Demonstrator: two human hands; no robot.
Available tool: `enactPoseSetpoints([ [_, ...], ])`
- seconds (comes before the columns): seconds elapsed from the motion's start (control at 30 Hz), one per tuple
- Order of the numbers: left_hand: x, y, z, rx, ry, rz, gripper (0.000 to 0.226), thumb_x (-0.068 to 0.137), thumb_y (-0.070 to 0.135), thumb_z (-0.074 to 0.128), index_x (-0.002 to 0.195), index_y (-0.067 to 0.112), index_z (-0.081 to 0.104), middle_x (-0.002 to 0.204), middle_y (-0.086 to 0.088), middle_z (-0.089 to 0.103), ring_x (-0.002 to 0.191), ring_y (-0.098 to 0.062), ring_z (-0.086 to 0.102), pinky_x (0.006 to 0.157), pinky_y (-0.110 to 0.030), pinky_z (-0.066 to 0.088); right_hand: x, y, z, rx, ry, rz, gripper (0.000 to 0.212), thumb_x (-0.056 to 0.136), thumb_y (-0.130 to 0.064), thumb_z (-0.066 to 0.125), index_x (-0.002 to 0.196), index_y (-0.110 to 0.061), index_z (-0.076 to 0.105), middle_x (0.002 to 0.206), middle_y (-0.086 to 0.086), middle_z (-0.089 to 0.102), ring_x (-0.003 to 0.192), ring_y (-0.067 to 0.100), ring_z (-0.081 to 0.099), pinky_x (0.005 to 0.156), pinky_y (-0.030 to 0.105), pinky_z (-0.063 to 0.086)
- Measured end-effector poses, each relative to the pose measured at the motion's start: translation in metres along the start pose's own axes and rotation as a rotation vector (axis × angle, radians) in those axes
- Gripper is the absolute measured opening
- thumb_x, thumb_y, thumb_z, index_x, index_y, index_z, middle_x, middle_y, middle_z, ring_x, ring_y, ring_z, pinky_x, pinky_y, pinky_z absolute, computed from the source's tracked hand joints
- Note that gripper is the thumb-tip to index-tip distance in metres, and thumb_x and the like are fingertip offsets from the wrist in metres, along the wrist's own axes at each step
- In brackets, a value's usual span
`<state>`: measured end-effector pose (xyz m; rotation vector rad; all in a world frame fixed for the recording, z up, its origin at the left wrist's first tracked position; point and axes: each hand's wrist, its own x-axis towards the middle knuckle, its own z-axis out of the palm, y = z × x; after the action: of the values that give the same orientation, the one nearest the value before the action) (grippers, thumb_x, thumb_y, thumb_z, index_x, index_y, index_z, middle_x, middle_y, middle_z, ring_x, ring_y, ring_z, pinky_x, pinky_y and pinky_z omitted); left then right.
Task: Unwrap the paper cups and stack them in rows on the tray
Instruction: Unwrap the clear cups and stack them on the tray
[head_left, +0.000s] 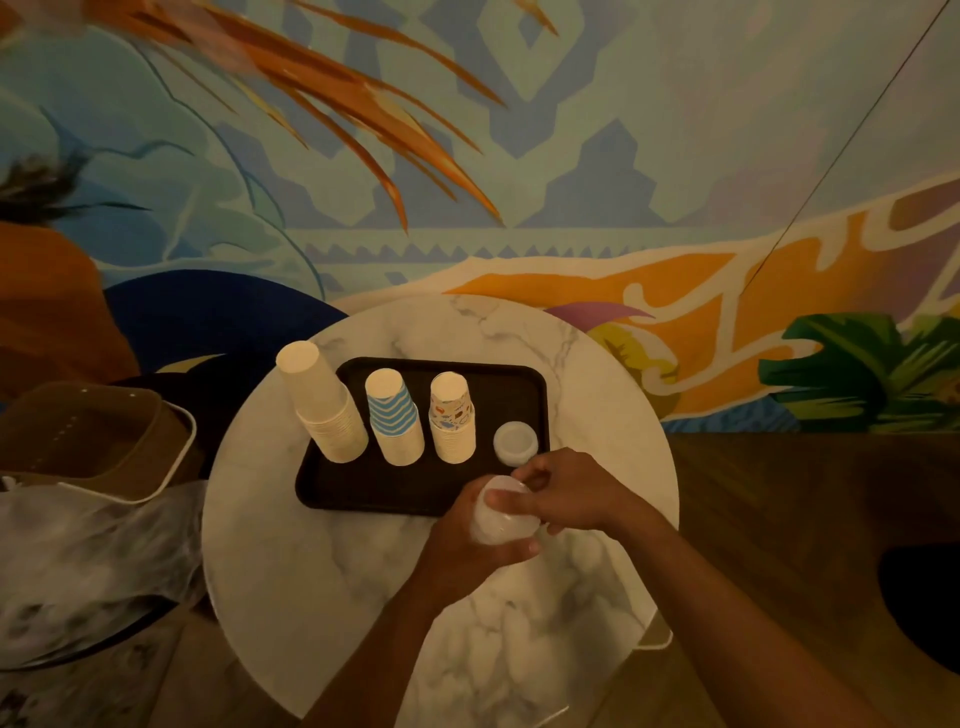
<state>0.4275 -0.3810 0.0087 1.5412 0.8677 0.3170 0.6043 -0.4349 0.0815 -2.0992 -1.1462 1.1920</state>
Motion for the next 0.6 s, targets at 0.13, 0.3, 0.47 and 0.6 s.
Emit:
enactPoseSetpoints([
  [0.13,0.005,0.002,-0.013,0.054,-0.062,-0.023,0.083,0.062,0.043,0.096,0.130,0.051,0.049,0.123,0.032,0.064,0.114,0.010,0.060,0.091,-0.020,0.053,0.002,-0.013,0.009,-0.194,0.035,0.004,0.075,0.055,-0.072,0.087,0.113,-0.028,0.070,0.104,-0.010,0.069,0.090,0.009,0.067,0.081,0.031,0.062],
  [0.3,0.011,0.003,-0.029,0.153,-0.099,-0.045,0.091,0.060,0.052,0.094,0.135,0.054,0.043,0.120,0.034,0.060,0.110,0.015,0.056,0.090,-0.019,0.052,0.009,-0.023,0.018,-0.196,0.045,0.042,0.066,0.061,-0.060,0.091,0.112,-0.024,0.069,0.102,-0.006,0.069,0.086,0.011,0.067,0.074,0.026,0.061],
  [0.47,0.018,0.000,-0.039,0.236,-0.124,-0.041,0.104,0.056,0.061,0.090,0.146,0.042,0.040,0.126,0.026,0.057,0.114,0.005,0.056,0.094,-0.024,0.052,0.018,-0.023,0.025,-0.152,0.047,0.074,0.063,0.058,-0.057,0.091,0.108,-0.023,0.071,0.096,-0.006,0.071,0.080,0.011,0.071,0.068,0.027,0.063],
  [0.6,0.023,-0.002,-0.043,0.274,-0.113,-0.044,0.107,0.050,0.068,0.086,0.144,0.044,0.042,0.128,0.023,0.060,0.116,0.000,0.058,0.098,-0.033,0.054,0.023,-0.022,0.023,-0.074,0.024,0.091,0.056,0.062,-0.049,0.092,0.108,-0.023,0.073,0.099,-0.005,0.072,0.086,0.013,0.070,0.072,0.027,0.064],
])
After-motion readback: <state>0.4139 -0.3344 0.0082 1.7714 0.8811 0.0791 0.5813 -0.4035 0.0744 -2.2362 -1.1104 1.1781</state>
